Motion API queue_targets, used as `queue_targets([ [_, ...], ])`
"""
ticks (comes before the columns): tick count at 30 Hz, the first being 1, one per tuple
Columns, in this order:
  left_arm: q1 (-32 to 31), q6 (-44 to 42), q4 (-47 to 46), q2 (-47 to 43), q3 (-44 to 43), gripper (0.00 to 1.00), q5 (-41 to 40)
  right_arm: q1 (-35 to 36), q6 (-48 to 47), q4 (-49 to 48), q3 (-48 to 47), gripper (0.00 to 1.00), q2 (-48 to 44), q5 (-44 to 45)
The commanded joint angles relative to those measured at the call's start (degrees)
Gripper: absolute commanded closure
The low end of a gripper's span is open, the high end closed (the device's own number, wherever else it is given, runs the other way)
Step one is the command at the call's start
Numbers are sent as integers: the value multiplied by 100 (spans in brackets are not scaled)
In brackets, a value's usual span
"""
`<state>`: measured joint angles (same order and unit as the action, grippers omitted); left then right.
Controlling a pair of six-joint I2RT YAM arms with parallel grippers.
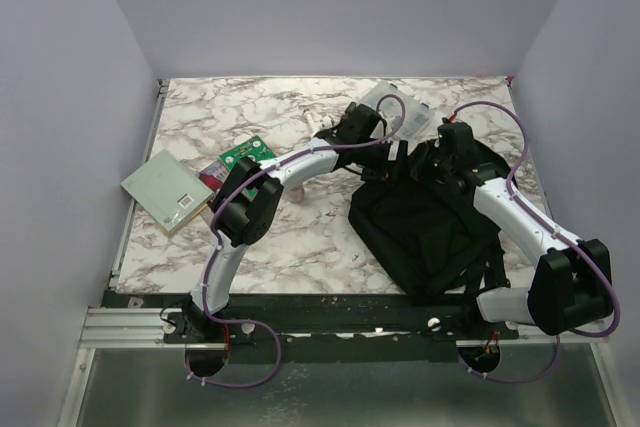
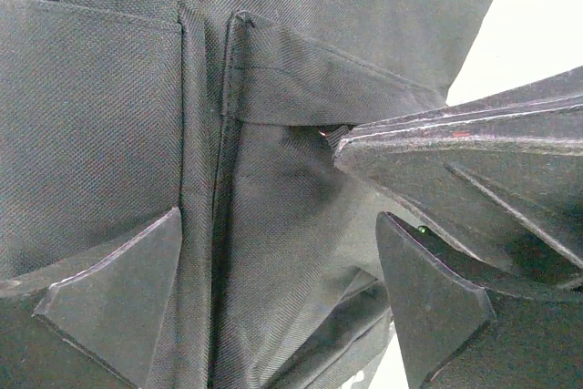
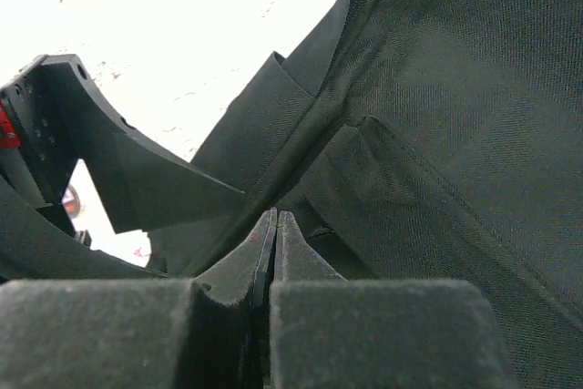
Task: Pack the student bag
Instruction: Unzip the student bag at the center of the board.
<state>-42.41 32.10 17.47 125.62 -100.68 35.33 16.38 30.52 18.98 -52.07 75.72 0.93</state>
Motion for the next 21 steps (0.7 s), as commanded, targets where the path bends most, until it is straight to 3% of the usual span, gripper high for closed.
queue_targets([
  [1,-83,-228,137,160,4,11,-273,-12,288,-150,-235,100,-113,-326],
  [12,-96,-101,127,280,15,45,-646,-12,380,-123,-184,99,-137,-322],
  [14,-92,-53,16,262,102,43,-614,-12,353,-127,-154,99,-153,-354],
  [17,-93,21,-163,289,180,19,-507,-13,366,-164,-98,100,-154,-473],
  [21,-118,108,-264,323,157,21,-497,-11,461,-253,-66,99,-146,-672],
])
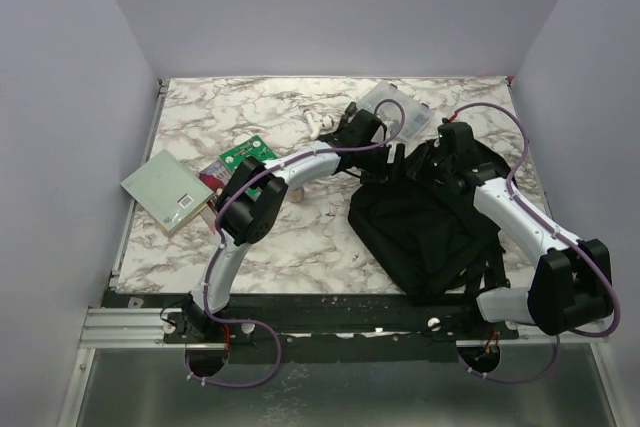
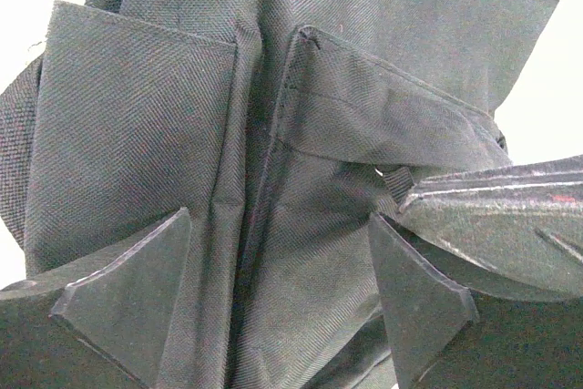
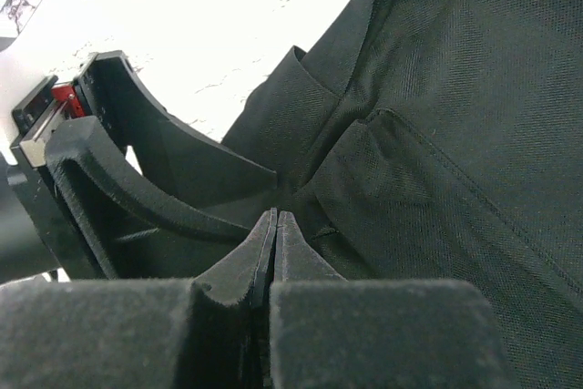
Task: Pack the student bag
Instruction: Unzip the student bag at the center of the board.
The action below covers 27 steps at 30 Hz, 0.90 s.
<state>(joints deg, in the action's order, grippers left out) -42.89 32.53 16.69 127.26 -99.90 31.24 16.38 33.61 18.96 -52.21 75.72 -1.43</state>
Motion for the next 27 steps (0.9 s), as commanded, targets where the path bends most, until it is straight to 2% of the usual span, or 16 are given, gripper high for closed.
queue_targets([
  [1,-66,129,-186,171,63,24,-104,-12,171,-251,-63,99,-155,-456],
  [3,-54,307,-189,202,9,36,-105,-14,196,-246,-97,100,-170,-505],
  [5,-40,403,-208,218,-23,61,-141,-3,189,-174,-130,99,-194,-516],
  [6,-38,464,-218,203,-22,83,-192,-7,174,-122,-140,99,-206,-508],
  [7,-22,497,-233,182,-21,95,-242,-6,163,-77,-149,99,-228,-494],
  [8,-10,508,-288,151,2,99,-240,-10,139,-3,-150,99,-243,-470],
  [12,55,575,-571,-86,170,100,-410,-13,110,387,-125,99,-369,-89],
  [17,196,646,-750,-483,463,100,-1043,-12,403,865,101,99,-664,1005],
  [22,358,703,-807,-669,568,100,-1404,-12,1054,1500,341,99,-947,1897],
  [27,508,728,-807,-707,556,100,-1421,-58,1634,1980,680,99,-1421,2348],
])
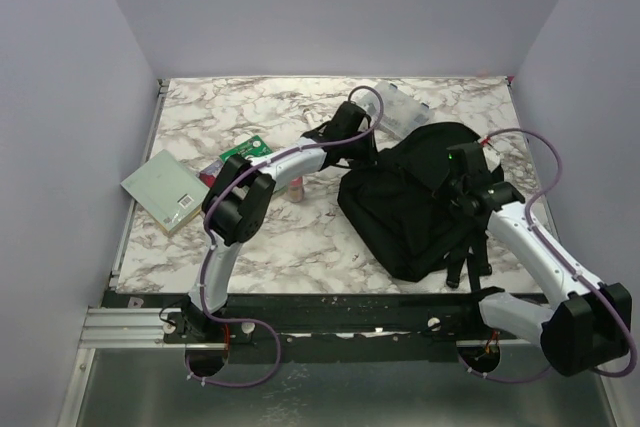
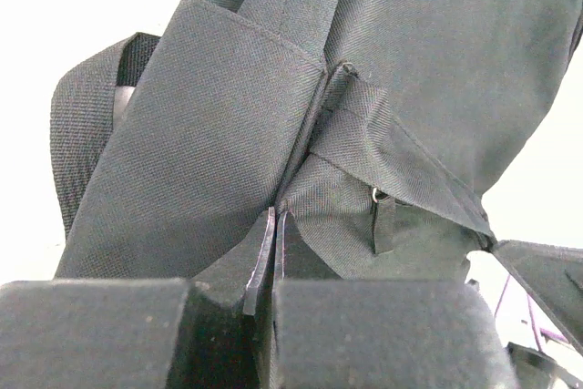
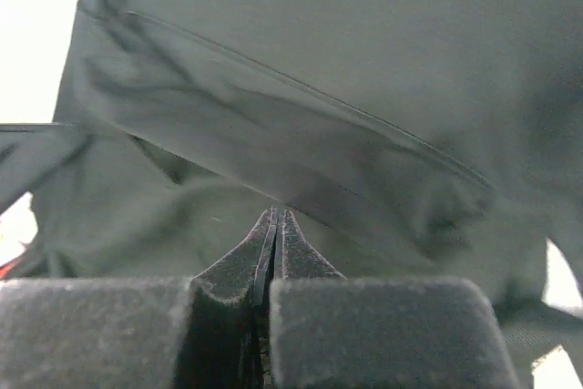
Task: Pack the student bag
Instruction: Unzip the student bag at the center of the board.
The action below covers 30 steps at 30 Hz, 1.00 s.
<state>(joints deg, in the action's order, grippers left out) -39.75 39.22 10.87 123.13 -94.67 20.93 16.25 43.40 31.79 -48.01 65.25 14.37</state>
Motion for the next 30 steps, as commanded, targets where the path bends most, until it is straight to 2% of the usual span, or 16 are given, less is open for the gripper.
queue_targets([
  [1,228,59,-224,-284,22,100,-356,-56,727,779,343,99,-529,822],
  [3,266,68,-230,-256,-20,100,-217,-60,674,701,481,99,-786,701],
  [6,266,99,-283,-246,-10,100,116,-52,-501,-353,585,99,-845,-802],
  [8,258,193,-367,-266,67,100,304,-52,-951,-629,322,99,-488,-1648],
  [10,249,256,-438,-311,153,100,408,-52,-1195,-598,-77,90,31,-2024],
  [14,240,270,-456,-383,209,100,506,-52,-1644,-584,-710,79,906,-2666],
  [16,245,270,-449,-410,241,100,526,-52,-1689,-624,-882,76,1209,-2737],
  [18,243,277,-449,-429,269,100,557,-52,-1691,-806,-893,65,1388,-2756],
  [21,262,358,-446,-416,275,100,662,-56,-1626,-1062,-855,54,1599,-2844],
  [25,262,537,-467,-445,197,100,887,-52,-1710,-1112,-926,51,1879,-3055],
  [30,266,539,-472,-498,275,100,944,-52,-1810,-1039,-1082,49,2120,-2599],
])
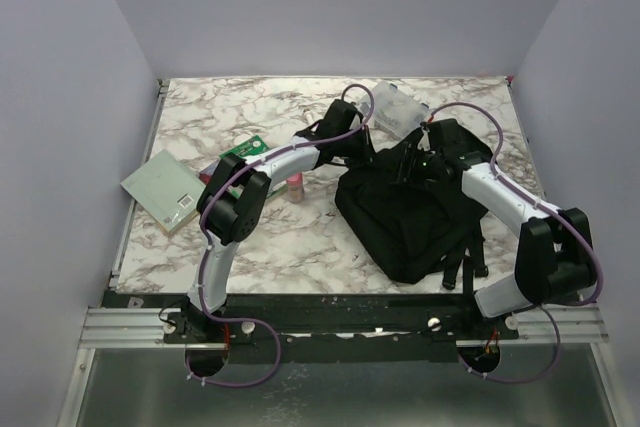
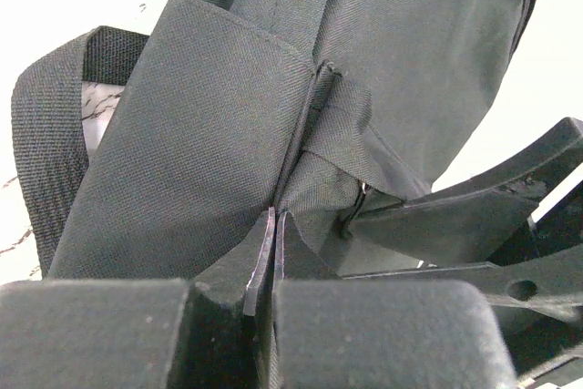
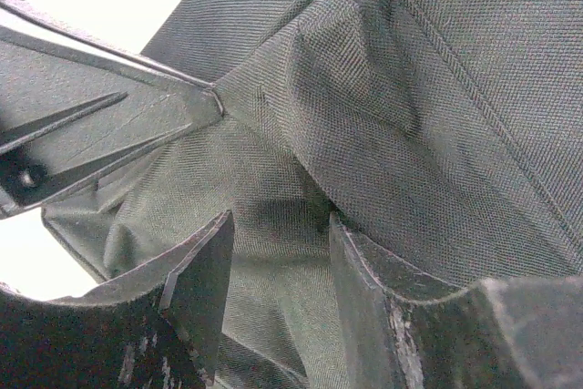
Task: Pack the student bag
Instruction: Unzip the student bag at the center of the board.
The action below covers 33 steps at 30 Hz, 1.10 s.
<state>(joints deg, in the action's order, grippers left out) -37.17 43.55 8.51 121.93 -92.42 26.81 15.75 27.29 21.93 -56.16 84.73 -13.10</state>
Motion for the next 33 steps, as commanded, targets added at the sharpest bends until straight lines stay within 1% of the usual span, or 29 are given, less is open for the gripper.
queue_targets([
  [1,12,84,-236,-410,88,100,308,-4,-230,-18,-264,49,165,295],
  [4,8,60,-236,-400,148,100,320,-3,-212,-45,-117,47,59,719],
  [11,8,24,-219,-441,245,100,336,6,-6,-596,-42,48,52,758],
  [12,7,0,-218,-457,267,100,311,22,-5,-608,-101,50,132,763],
  [14,1,-11,-210,-481,288,100,263,69,-40,-530,-221,57,289,860],
  [15,-4,-10,-208,-470,289,100,240,111,-57,-511,-237,63,327,947],
  [17,-18,8,-206,-436,266,100,239,143,-49,-501,-209,72,364,1035],
  [21,-14,46,-152,-407,183,100,177,148,46,-461,-143,79,343,1226],
  [22,-13,44,-119,-416,166,100,101,146,48,-456,-131,84,339,1270],
  [23,-16,44,-73,-425,149,100,10,148,93,-367,-161,96,354,1477],
  [24,-11,34,-9,-445,140,100,-149,147,200,-169,-238,99,382,1701],
  [26,7,67,164,-481,133,100,-528,148,587,520,-414,99,406,2319],
  [28,78,170,297,-473,106,100,-772,120,1235,1265,-392,99,260,2823],
  [31,173,165,489,-379,-52,100,-903,-125,1721,1781,278,99,-313,2636],
  [33,208,62,580,-294,-190,100,-948,-357,1892,2124,669,99,-828,2793],
])
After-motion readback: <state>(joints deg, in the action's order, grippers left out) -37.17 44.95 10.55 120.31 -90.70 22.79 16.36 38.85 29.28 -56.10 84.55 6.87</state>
